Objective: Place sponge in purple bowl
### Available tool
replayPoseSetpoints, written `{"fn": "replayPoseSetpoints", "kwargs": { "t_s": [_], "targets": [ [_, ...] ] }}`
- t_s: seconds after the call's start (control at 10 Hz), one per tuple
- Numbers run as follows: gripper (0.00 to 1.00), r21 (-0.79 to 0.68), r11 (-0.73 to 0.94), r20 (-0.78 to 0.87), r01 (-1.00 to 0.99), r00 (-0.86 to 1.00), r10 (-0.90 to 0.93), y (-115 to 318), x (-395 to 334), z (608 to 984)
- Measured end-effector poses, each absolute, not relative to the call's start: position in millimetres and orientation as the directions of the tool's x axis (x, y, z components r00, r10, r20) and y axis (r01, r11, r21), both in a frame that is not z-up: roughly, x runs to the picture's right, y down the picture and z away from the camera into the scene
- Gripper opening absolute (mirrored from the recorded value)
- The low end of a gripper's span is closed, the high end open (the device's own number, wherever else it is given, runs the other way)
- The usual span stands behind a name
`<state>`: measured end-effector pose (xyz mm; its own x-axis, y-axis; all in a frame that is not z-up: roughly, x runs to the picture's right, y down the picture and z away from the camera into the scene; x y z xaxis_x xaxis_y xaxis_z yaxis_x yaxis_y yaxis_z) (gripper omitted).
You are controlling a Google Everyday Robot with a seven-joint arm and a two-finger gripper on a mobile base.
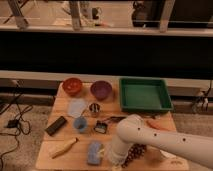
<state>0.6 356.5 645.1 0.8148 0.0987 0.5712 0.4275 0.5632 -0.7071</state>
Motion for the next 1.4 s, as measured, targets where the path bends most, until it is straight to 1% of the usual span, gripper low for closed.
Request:
{"fn": "replayPoseSetpoints", "kwargs": {
  "t_s": [0.3, 0.5, 0.7, 1.0, 1.1, 1.2, 1.4],
  "targets": [
    [0.80, -0.709, 0.564, 0.575, 0.424, 0.810, 0.114, 362, -13, 655],
    [0.80, -0.698, 0.567, 0.587, 0.437, 0.803, 0.105, 358, -27, 661],
    [0.80, -0.677, 0.580, 0.602, 0.452, 0.794, 0.083, 345, -43, 663],
    [0.80, -0.626, 0.614, 0.629, 0.481, 0.777, 0.033, 303, -70, 657],
    [0.80, -0.617, 0.617, 0.634, 0.489, 0.773, 0.022, 296, -75, 659],
    [0.80, -0.617, 0.617, 0.633, 0.488, 0.774, 0.020, 296, -74, 662],
    [0.80, -0.634, 0.614, 0.620, 0.470, 0.783, 0.041, 309, -62, 679]
  ]
}}
